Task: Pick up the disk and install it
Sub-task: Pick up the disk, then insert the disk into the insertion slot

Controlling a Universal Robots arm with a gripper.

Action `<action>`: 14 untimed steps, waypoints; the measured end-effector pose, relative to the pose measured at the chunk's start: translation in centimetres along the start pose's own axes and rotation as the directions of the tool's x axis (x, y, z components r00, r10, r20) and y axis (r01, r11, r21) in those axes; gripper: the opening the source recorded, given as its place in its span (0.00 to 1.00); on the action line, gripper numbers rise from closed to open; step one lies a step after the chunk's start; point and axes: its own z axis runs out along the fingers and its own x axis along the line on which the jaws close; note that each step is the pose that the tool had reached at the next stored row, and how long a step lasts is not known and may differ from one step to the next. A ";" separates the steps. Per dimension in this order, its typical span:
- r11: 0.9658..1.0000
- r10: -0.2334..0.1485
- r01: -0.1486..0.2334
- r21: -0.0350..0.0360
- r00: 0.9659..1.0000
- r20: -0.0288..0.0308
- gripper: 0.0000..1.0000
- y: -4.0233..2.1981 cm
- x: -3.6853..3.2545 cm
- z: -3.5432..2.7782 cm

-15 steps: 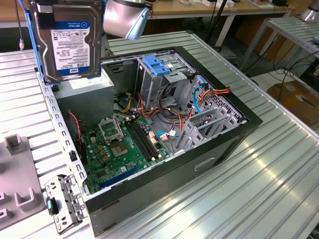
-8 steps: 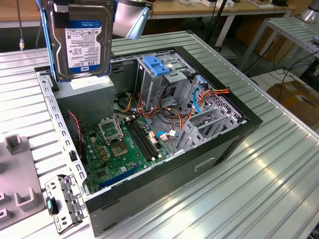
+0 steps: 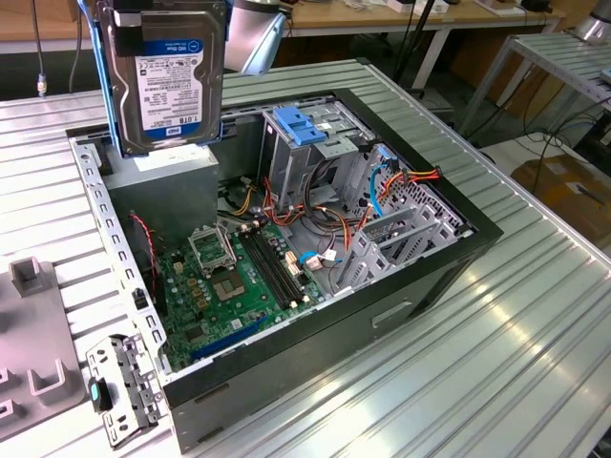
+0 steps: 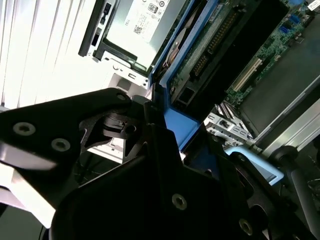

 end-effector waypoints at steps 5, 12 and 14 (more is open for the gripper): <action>1.000 0.000 0.000 0.004 1.000 0.000 0.37 0.01 0.04 -0.01; 1.000 0.000 0.000 0.004 1.000 0.000 0.37 0.00 0.29 0.00; 1.000 0.000 0.000 0.004 1.000 0.000 0.37 0.00 0.39 0.00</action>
